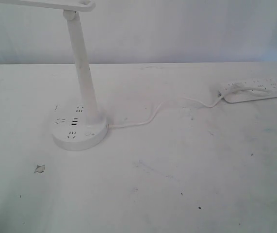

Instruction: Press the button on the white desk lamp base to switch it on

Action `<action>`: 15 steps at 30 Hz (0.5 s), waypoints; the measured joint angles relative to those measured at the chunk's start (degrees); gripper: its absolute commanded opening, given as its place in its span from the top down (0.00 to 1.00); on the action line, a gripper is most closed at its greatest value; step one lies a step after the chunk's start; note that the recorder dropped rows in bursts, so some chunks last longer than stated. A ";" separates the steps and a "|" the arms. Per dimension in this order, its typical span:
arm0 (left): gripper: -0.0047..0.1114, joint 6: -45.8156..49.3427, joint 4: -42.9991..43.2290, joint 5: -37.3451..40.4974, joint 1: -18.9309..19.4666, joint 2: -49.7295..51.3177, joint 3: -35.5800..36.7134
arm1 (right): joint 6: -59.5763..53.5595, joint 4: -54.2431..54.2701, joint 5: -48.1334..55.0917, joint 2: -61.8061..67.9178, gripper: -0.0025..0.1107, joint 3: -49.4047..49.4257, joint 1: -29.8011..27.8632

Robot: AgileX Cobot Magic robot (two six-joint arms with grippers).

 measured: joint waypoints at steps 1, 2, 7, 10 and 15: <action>0.96 0.00 0.00 0.00 0.00 0.00 0.00 | 0.49 2.05 1.57 2.51 0.98 -1.92 0.00; 0.96 0.00 0.00 0.00 0.00 0.00 0.00 | 0.81 3.64 2.93 5.93 0.98 -3.88 0.00; 0.96 0.00 0.00 0.00 0.00 0.00 0.00 | 3.17 5.43 12.95 29.38 0.98 -19.53 0.00; 0.96 0.00 0.00 0.00 0.00 0.00 0.00 | 3.46 8.71 20.72 40.04 0.98 -26.35 0.00; 0.96 0.00 0.00 0.00 0.00 0.00 0.00 | 3.72 13.65 24.09 52.30 0.98 -31.85 0.00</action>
